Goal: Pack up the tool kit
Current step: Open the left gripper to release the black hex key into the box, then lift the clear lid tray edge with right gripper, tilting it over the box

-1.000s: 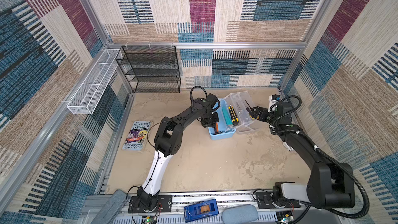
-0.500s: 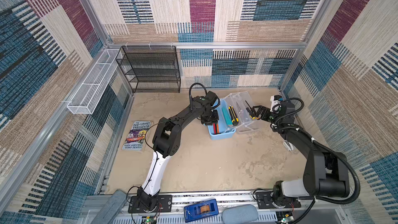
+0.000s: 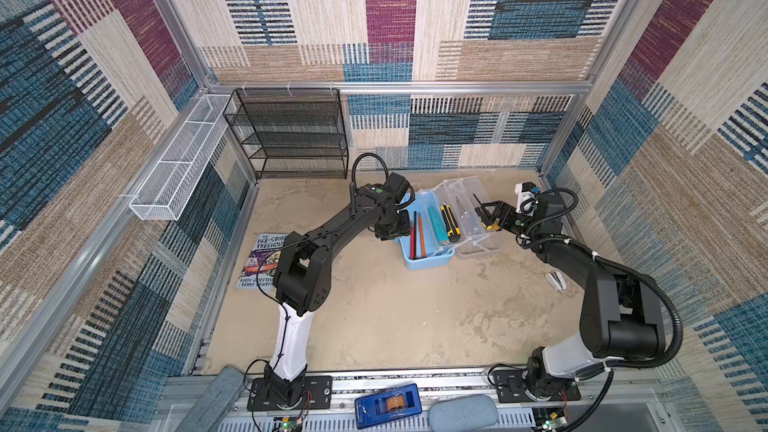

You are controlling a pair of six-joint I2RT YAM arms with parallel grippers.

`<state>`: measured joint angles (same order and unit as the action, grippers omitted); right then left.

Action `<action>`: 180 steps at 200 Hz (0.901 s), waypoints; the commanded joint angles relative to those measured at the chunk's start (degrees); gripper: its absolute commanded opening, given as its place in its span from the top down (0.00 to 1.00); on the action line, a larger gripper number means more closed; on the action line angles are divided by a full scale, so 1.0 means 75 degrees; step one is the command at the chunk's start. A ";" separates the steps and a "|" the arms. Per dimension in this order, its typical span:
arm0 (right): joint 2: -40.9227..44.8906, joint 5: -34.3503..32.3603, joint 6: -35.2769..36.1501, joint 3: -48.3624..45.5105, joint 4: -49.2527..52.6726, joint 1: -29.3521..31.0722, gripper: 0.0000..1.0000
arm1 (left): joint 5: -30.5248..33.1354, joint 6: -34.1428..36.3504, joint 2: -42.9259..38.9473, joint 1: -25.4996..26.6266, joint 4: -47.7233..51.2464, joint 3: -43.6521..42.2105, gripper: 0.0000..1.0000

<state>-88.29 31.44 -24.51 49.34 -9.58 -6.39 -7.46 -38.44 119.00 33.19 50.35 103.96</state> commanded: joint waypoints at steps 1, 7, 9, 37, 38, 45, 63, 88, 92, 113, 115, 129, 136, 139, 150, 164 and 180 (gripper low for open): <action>-0.0075 0.0293 -0.0325 0.0101 -0.0340 0.0016 0.12 | 0.0080 0.0171 -0.0199 -0.0036 0.0004 -0.0293 0.49; -0.0081 0.0310 -0.0349 0.0112 -0.0328 0.0009 0.13 | 0.0005 0.0176 -0.0237 -0.0031 -0.0094 -0.0391 0.49; -0.0086 0.0326 -0.0361 0.0106 -0.0328 0.0012 0.13 | -0.0029 0.0176 -0.0246 -0.0031 -0.0136 -0.0425 0.49; -0.0041 0.0389 -0.0452 0.0094 -0.0281 0.0009 0.15 | -0.0470 0.0079 -0.0229 -0.0020 -0.0532 -0.0656 0.49; -0.0040 0.0390 -0.0455 0.0092 -0.0281 0.0009 0.15 | -0.0482 0.0076 -0.0225 -0.0019 -0.0535 -0.0661 0.49; -0.0040 0.0397 -0.0478 0.0080 -0.0281 0.0009 0.15 | -0.0547 0.0053 -0.0183 -0.0021 -0.0570 -0.0677 0.49; -0.0034 0.0455 -0.0493 0.0065 -0.0269 0.0026 0.16 | -0.0666 0.0060 -0.0110 -0.0007 -0.0581 -0.0678 0.50; -0.0028 0.0503 -0.0551 0.0106 -0.0238 0.0021 0.17 | -0.0770 0.0086 -0.0049 -0.0007 -0.0599 -0.0681 0.53; -0.0020 0.0496 -0.0558 0.0112 -0.0234 0.0021 0.17 | -0.0794 0.0086 -0.0036 -0.0007 -0.0622 -0.0678 0.53; 0.0029 0.0499 -0.0575 0.0159 -0.0190 0.0034 0.18 | -0.0943 0.0039 0.0032 -0.0002 -0.0762 -0.0681 0.55; 0.0030 0.0511 -0.0575 0.0168 -0.0188 0.0033 0.18 | -0.0957 0.0021 0.0041 0.0003 -0.0769 -0.0673 0.55; 0.0048 0.0530 -0.0602 0.0183 -0.0164 0.0055 0.18 | -0.1029 -0.0013 0.0113 0.0004 -0.0816 -0.0644 0.55; 0.0036 0.0530 -0.0610 0.0181 -0.0153 0.0076 0.18 | -0.1063 -0.0019 0.0150 0.0015 -0.0841 -0.0627 0.56; 0.0042 0.0530 -0.0610 0.0183 -0.0152 0.0087 0.19 | -0.1083 -0.0031 0.0160 0.0016 -0.0842 -0.0612 0.56; 0.0042 0.0530 -0.0633 0.0181 -0.0147 0.0125 0.19 | -0.1106 -0.0045 0.0208 0.0010 -0.0875 -0.0580 0.56; 0.0059 0.0517 -0.0668 0.0181 -0.0152 0.0190 0.19 | -0.1145 -0.0066 0.0253 0.0028 -0.0911 -0.0530 0.57; 0.0065 0.0490 -0.0681 0.0229 -0.0109 0.0271 0.20 | -0.1212 -0.0099 0.0310 0.0045 -0.0918 -0.0482 0.57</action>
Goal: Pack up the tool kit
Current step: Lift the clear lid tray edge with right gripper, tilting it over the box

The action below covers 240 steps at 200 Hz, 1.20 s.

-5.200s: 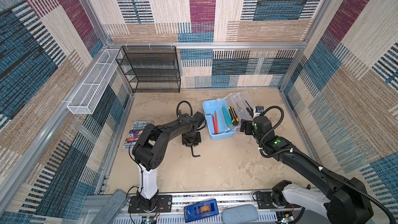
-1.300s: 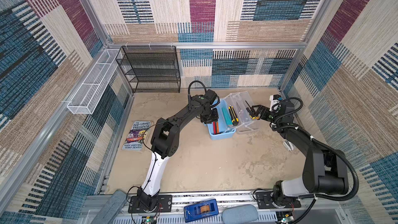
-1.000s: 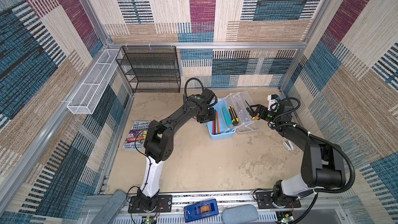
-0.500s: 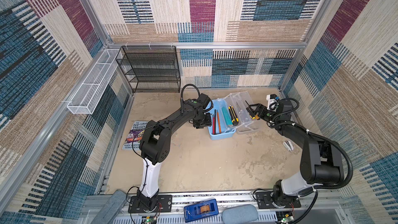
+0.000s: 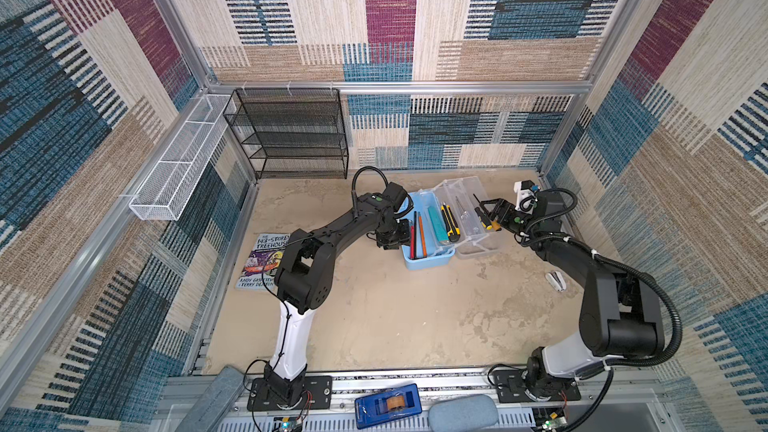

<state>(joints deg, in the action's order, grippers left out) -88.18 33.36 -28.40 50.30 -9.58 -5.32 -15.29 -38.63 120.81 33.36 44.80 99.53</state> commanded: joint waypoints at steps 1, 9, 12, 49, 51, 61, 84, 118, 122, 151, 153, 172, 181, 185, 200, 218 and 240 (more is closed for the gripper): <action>0.0051 0.0230 -0.0162 0.0107 -0.0101 0.0132 0.20 | -0.0173 -0.0074 0.0072 0.0025 -0.0175 0.0111 0.57; 0.0068 0.0200 -0.0168 0.0145 -0.0050 0.0178 0.20 | -0.0210 -0.0068 0.0087 0.0037 -0.0172 0.0136 0.57; 0.0079 0.0184 -0.0157 0.0158 -0.0028 0.0198 0.20 | -0.0223 -0.0069 0.0085 0.0039 -0.0172 0.0146 0.57; 0.0270 -0.0281 -0.0169 0.0196 0.0106 0.0412 0.21 | -0.0397 0.0005 0.0273 0.0030 -0.0172 0.0355 0.58; 0.0278 -0.0292 -0.0179 0.0201 0.0109 0.0421 0.21 | -0.0413 0.0012 0.0283 0.0037 -0.0175 0.0372 0.58; 0.0296 -0.0353 -0.0236 0.0207 0.0112 0.0467 0.21 | -0.0485 0.0024 0.0339 0.0036 -0.0172 0.0452 0.58; 0.0301 -0.0434 -0.0314 0.0271 0.0140 0.0617 0.22 | -0.0612 0.0076 0.0458 0.0034 -0.0172 0.0624 0.58; 0.0367 -0.0763 -0.0361 0.0431 0.0289 0.0877 0.22 | -0.0801 0.0144 0.0634 0.0037 -0.0171 0.0826 0.59; 0.0367 -0.0799 -0.0361 0.0457 0.0312 0.0901 0.22 | -0.0812 0.0155 0.0648 0.0037 -0.0172 0.0836 0.59; 0.0434 -0.1101 -0.0416 0.0546 0.0444 0.1111 0.22 | -0.0943 0.0249 0.0724 0.0030 -0.0172 0.0863 0.59; 0.0437 -0.1124 -0.0419 0.0547 0.0451 0.1126 0.22 | -0.0945 0.0249 0.0721 0.0037 -0.0172 0.0863 0.59; 0.0484 -0.1326 -0.0489 0.0570 0.0493 0.1270 0.23 | -0.0961 0.0278 0.0720 0.0033 -0.0181 0.0842 0.59; 0.0505 -0.1404 -0.0513 0.0588 0.0530 0.1345 0.23 | -0.0972 0.0299 0.0719 0.0036 -0.0172 0.0851 0.59; 0.0504 -0.1443 -0.0519 0.0590 0.0559 0.1390 0.23 | -0.0973 0.0283 0.0725 0.0034 -0.0173 0.0850 0.59; 0.0519 -0.1614 -0.0514 0.0660 0.0681 0.1548 0.23 | -0.0984 0.0264 0.0749 0.0034 -0.0176 0.0852 0.59; 0.0546 -0.1859 -0.0490 0.0736 0.0831 0.1740 0.23 | -0.0984 0.0175 0.0762 0.0035 -0.0228 0.0854 0.59; 0.0566 -0.2134 -0.0479 0.0817 0.0994 0.1930 0.23 | -0.0855 0.0082 0.0721 0.0031 -0.0259 0.0806 0.59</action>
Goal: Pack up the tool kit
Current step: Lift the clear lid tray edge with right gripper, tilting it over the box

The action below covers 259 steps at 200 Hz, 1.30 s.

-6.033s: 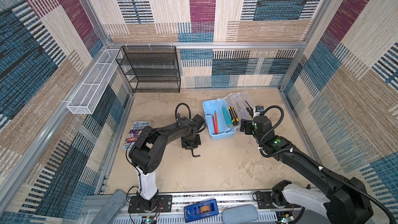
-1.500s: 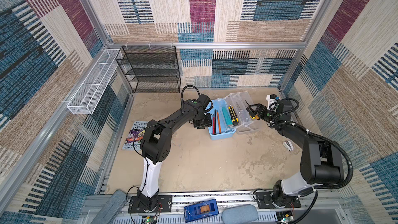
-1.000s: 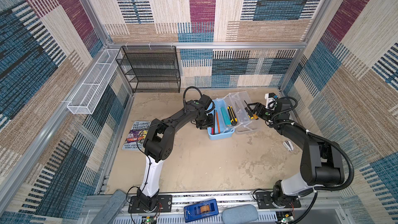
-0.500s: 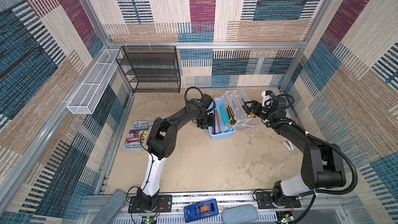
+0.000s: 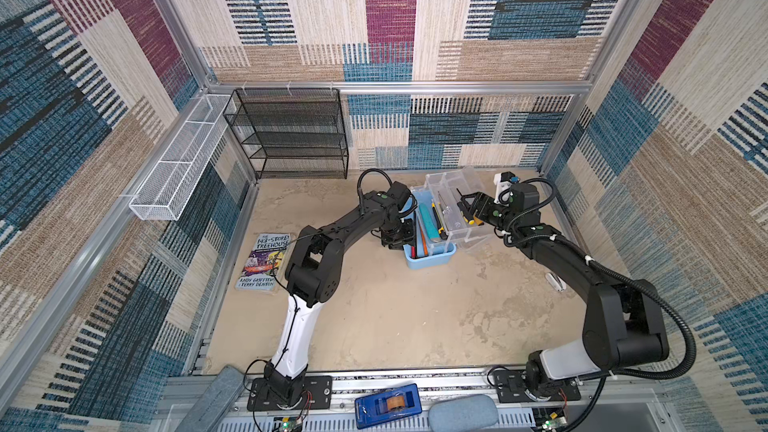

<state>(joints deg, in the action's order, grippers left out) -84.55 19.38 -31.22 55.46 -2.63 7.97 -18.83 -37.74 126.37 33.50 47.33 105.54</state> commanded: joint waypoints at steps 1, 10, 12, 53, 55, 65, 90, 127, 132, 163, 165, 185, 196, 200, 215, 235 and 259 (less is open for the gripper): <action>0.0082 -0.0278 -0.0103 0.0135 0.0069 0.0169 0.23 | -0.0372 -0.0040 -0.0026 0.0018 -0.0594 0.0004 0.58; 0.0082 -0.0342 -0.0113 0.0155 0.0101 0.0234 0.23 | -0.0295 -0.0068 -0.0075 0.0022 -0.0592 -0.0043 0.58; 0.0082 -0.0353 -0.0114 0.0161 0.0104 0.0246 0.23 | -0.0282 -0.0084 -0.0093 0.0016 -0.0598 -0.0053 0.58; -0.0005 -0.0578 -0.0104 0.0319 0.0175 0.0515 0.24 | -0.0185 -0.0155 -0.0335 0.0008 -0.0740 -0.0447 0.57; -0.0010 -0.0579 -0.0103 0.0325 0.0178 0.0524 0.24 | -0.0185 -0.0165 -0.0351 0.0010 -0.0743 -0.0461 0.57; -0.0036 -0.0632 -0.0100 0.0368 0.0204 0.0579 0.24 | -0.0184 -0.0180 -0.0372 0.0001 -0.0777 -0.0521 0.57; -0.0103 -0.0827 -0.0103 0.0445 0.0277 0.0772 0.24 | -0.0185 -0.0219 -0.0384 0.0002 -0.0812 -0.0539 0.57; -0.0094 -0.1285 -0.0095 0.0457 0.0442 0.1032 0.24 | -0.0013 -0.0292 -0.0481 -0.0025 -0.0818 -0.0563 0.56; -0.0082 -0.1337 -0.0089 0.0454 0.0462 0.1041 0.24 | 0.0040 -0.0305 -0.0525 -0.0039 -0.0815 -0.0629 0.55; -0.0099 -0.1513 0.0070 0.0480 0.0556 0.1065 0.24 | 0.0201 -0.0434 -0.0798 -0.0144 -0.0835 -0.1051 0.53; -0.0103 -0.1519 0.0072 0.0486 0.0558 0.1078 0.24 | 0.0202 -0.0442 -0.0813 -0.0143 -0.0832 -0.1072 0.53; -0.0110 -0.1605 0.0131 0.0480 0.0581 0.1093 0.24 | 0.0267 -0.0473 -0.0973 -0.0151 -0.0826 -0.1189 0.51; -0.0105 -0.1610 0.0143 0.0468 0.0571 0.1094 0.24 | 0.0339 -0.0467 -0.1047 -0.0145 -0.0836 -0.1225 0.50; -0.0111 -0.1595 0.0153 0.0468 0.0558 0.1094 0.24 | 0.0353 -0.0463 -0.1060 -0.0145 -0.0827 -0.1237 0.50; -0.0115 -0.1512 0.0155 0.0489 0.0498 0.1093 0.24 | 0.0337 -0.0407 -0.1070 -0.0154 -0.0828 -0.1239 0.50; -0.0152 -0.1504 0.0161 0.0556 0.0489 0.1099 0.24 | 0.0407 -0.0435 -0.1174 -0.0187 -0.0790 -0.1342 0.50; -0.0171 -0.1505 0.0200 0.0585 0.0525 0.1101 0.24 | 0.0587 -0.0453 -0.1388 -0.0252 -0.0758 -0.1519 0.48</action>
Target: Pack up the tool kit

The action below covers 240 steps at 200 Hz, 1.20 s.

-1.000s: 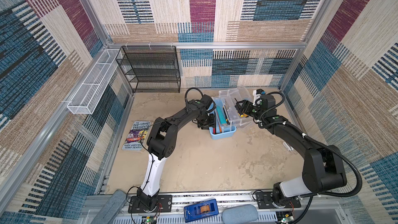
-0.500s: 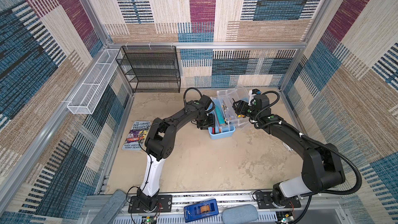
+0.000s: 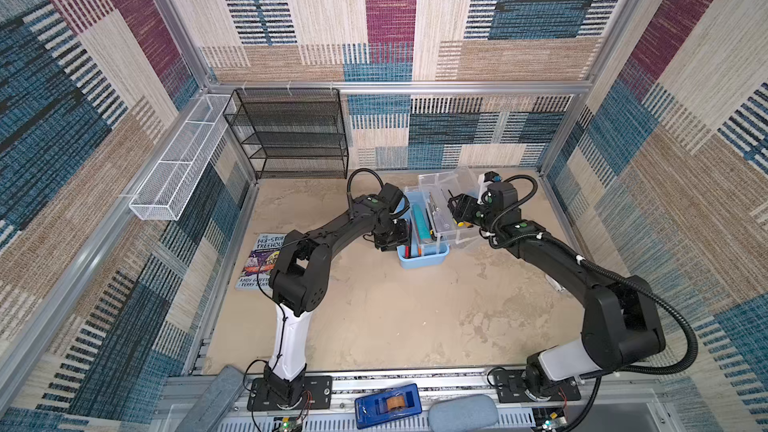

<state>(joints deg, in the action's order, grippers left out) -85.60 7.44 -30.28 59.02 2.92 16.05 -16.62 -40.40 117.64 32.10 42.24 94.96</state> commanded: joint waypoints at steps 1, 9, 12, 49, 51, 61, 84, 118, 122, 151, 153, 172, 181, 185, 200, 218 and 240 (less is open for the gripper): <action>-0.0033 0.0086 0.0076 0.0110 -0.0214 0.0025 0.24 | 0.0300 -0.0097 -0.0233 -0.0069 -0.0072 -0.0115 0.48; -0.0043 0.0104 0.0096 0.0116 -0.0202 0.0018 0.24 | 0.0365 -0.0101 -0.0323 -0.0120 -0.0054 -0.0171 0.48; -0.0047 0.0110 0.0097 0.0121 -0.0205 0.0020 0.24 | 0.0384 -0.0111 -0.0358 -0.0131 -0.0054 -0.0194 0.48; -0.0102 0.0150 0.0158 0.0203 -0.0183 0.0032 0.24 | 0.0563 0.0009 -0.0740 -0.0284 0.0003 -0.0059 0.46; -0.0105 0.0146 0.0164 0.0204 -0.0179 0.0034 0.24 | 0.0564 0.0035 -0.0749 -0.0286 -0.0004 -0.0039 0.46; -0.0115 0.0134 0.0175 0.0216 -0.0176 0.0036 0.24 | 0.0485 0.0162 -0.0756 -0.0290 0.0004 0.0182 0.45; -0.0154 0.0121 0.0217 0.0244 -0.0123 0.0033 0.24 | 0.0089 0.0484 -0.0506 -0.0289 0.0019 0.1010 0.43; -0.0152 0.0107 0.0241 0.0228 -0.0131 0.0051 0.24 | -0.0199 0.0721 0.0187 -0.0282 0.0348 0.2466 0.41; -0.0153 0.0103 0.0241 0.0238 -0.0137 0.0048 0.24 | -0.0245 0.0719 0.0274 -0.0264 0.0380 0.2650 0.41; -0.0193 0.0080 0.0275 0.0289 -0.0102 0.0084 0.24 | -0.0433 0.0679 0.0732 -0.0186 0.0414 0.3422 0.41; -0.0198 0.0076 0.0282 0.0296 -0.0089 0.0094 0.24 | -0.0427 0.0677 0.0750 -0.0180 0.0415 0.3459 0.41; -0.0223 0.0059 0.0342 0.0366 -0.0021 0.0102 0.24 | -0.0475 0.0623 0.0978 -0.0092 0.0409 0.3716 0.41; -0.0235 0.0040 0.0364 0.0389 0.0002 0.0112 0.24 | -0.0501 0.0585 0.1078 -0.0051 0.0412 0.3806 0.41; -0.0229 0.0032 0.0369 0.0395 -0.0004 0.0118 0.24 | -0.0513 0.0574 0.1106 -0.0035 0.0415 0.3843 0.41; -0.0209 0.0021 0.0381 0.0400 -0.0008 0.0117 0.24 | -0.0529 0.0556 0.1250 0.0014 0.0441 0.3950 0.41; -0.0174 -0.0002 0.0405 0.0392 -0.0002 0.0130 0.24 | -0.0452 0.0531 0.1470 0.0049 0.0676 0.4182 0.41; -0.0147 -0.0019 0.0440 0.0380 0.0024 0.0124 0.24 | -0.0398 0.0501 0.1654 0.0055 0.0888 0.4357 0.42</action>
<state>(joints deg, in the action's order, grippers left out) -87.29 6.92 -27.68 61.36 4.64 16.80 -19.84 -36.51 129.01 32.51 46.22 126.23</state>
